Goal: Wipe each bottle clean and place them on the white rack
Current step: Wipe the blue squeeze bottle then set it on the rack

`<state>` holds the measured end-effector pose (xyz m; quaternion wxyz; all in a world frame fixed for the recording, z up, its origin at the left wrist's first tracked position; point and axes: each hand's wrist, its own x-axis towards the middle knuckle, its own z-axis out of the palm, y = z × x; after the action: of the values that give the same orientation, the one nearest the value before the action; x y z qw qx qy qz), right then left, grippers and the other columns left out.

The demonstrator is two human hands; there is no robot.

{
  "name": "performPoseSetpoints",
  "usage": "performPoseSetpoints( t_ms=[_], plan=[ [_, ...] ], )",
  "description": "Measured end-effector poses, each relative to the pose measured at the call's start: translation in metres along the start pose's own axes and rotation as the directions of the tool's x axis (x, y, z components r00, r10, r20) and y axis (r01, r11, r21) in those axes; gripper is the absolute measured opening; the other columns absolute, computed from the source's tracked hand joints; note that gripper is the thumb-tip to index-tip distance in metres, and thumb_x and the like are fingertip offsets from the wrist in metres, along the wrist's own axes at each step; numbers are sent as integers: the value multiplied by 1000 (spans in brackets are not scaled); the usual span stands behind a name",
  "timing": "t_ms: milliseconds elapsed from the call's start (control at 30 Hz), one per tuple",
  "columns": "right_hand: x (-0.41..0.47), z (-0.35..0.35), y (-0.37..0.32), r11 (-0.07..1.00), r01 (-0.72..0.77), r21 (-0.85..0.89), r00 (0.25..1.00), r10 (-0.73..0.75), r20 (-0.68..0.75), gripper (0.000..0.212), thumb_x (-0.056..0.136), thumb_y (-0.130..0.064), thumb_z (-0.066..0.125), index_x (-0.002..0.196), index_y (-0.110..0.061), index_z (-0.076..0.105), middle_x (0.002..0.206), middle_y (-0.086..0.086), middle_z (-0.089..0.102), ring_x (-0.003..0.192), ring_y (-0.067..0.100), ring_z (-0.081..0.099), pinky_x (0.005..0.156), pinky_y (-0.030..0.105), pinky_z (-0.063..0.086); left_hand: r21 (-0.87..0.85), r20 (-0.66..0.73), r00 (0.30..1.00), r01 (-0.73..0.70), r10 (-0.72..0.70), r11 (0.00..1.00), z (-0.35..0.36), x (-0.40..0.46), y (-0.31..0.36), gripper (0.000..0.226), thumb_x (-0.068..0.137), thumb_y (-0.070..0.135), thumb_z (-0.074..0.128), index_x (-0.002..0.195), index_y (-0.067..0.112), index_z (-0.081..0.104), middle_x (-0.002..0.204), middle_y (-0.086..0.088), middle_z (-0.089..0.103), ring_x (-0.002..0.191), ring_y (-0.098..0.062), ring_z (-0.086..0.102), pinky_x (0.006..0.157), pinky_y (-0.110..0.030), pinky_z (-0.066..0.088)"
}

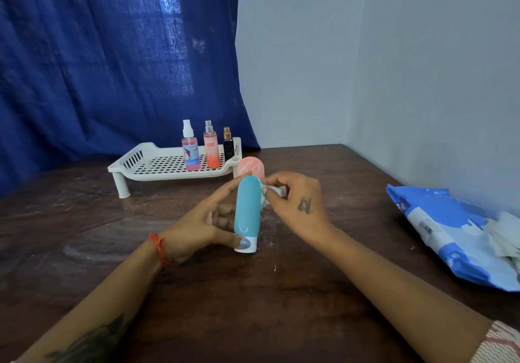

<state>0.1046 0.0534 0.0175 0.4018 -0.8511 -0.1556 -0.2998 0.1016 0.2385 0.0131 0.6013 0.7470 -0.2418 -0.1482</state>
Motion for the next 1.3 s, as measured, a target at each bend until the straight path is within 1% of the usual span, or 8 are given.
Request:
performPoseSetpoints(
  t_ms=[100,233,400,533,633,767,933,1300],
  plan=[
    [-2,0,3,995,-99,10,995,98,19,17,84,-17,67,100,-15,72,98,-1,70,76,4,59,65,5,44,-2,-22,1000,7,-7,1000,1,1,0,106,64,-10,76,138,46,26,126,-10,62,111,-28,63,94,-45,50],
    [-2,-2,1,989,113,94,978,-95,-184,16,80,-17,70,96,-13,71,92,-2,70,78,4,62,66,8,49,5,-30,1000,3,-3,1000,0,1,1,108,67,-11,74,140,48,22,126,-11,62,110,-29,63,94,-47,50],
    [-8,6,1,938,328,113,944,-329,-9,24,81,-17,67,104,-11,71,100,4,68,90,4,58,75,9,47,28,-34,999,-20,21,999,1,0,1,109,68,-9,74,142,50,20,121,-11,65,108,-32,64,92,-46,52],
    [-10,2,-1,880,471,59,875,-474,94,21,76,-12,66,96,-10,73,94,5,67,89,9,59,77,12,47,32,-42,999,-14,15,999,0,1,0,108,69,-12,71,143,47,19,121,-12,65,108,-31,64,92,-47,52],
    [-10,0,-2,842,539,23,818,-529,227,20,72,-11,66,91,-11,75,90,4,67,86,7,57,78,6,39,33,-55,998,-4,5,999,-1,3,-1,110,70,-17,69,144,46,19,123,-10,63,105,-29,66,86,-41,55],
    [-9,-6,-2,845,531,55,783,-515,349,20,70,-10,66,87,-12,77,89,2,66,85,-1,51,77,1,37,21,-47,999,-9,10,1000,-1,2,-1,114,64,-12,76,144,46,19,127,-8,61,108,-31,64,91,-45,52],
    [-5,-12,0,856,505,108,764,-502,406,18,65,1,72,78,-11,77,83,3,65,80,4,55,74,3,41,15,-54,999,3,-2,1000,0,1,0,113,62,-10,76,144,45,19,124,-10,63,107,-32,64,92,-47,51],
    [-1,-15,16,962,256,95,862,-272,428,19,72,4,68,77,-12,76,83,1,72,77,6,64,74,14,52,-72,-61,998,4,-9,997,0,1,0,106,57,-7,82,127,55,32,123,-7,64,107,-28,65,86,-40,55]
  ],
)
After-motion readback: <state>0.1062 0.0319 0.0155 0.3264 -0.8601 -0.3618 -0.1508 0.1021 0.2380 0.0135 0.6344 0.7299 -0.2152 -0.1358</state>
